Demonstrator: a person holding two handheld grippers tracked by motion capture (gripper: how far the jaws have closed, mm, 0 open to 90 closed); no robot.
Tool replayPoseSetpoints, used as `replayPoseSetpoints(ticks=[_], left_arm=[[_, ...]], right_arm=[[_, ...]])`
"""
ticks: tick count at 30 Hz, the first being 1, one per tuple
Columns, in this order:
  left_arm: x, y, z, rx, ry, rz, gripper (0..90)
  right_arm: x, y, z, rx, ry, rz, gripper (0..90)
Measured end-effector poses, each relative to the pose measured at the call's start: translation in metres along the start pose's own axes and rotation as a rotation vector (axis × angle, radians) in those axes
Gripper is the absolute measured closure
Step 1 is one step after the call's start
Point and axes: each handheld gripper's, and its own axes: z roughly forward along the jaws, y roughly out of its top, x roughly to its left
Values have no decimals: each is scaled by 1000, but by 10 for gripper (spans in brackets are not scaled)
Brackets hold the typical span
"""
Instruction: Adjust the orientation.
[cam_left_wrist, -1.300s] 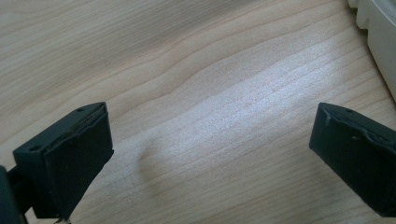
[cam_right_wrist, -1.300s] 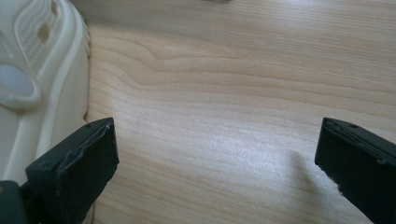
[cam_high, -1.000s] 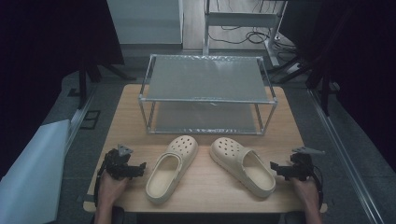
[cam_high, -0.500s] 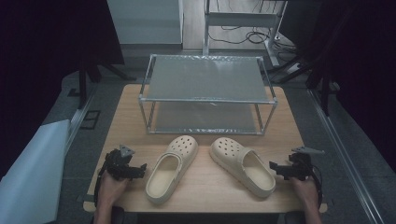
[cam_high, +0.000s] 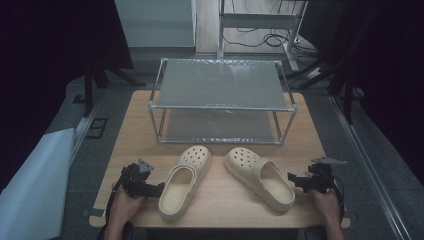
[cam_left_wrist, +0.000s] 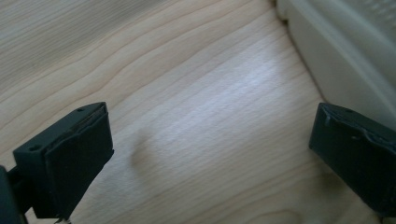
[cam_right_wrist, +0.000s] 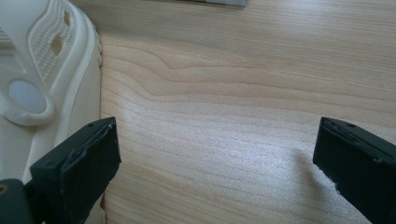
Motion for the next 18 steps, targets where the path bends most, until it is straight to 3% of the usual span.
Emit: replayPoseSetpoints(ticks=[12, 18], left_arm=[[-13, 1, -5, 2, 23, 19, 0], [-21, 2, -6, 10, 4, 30, 0]], right_arm=[[0, 1, 1, 6, -2, 0, 17], [0, 1, 1, 5, -2, 3, 17]])
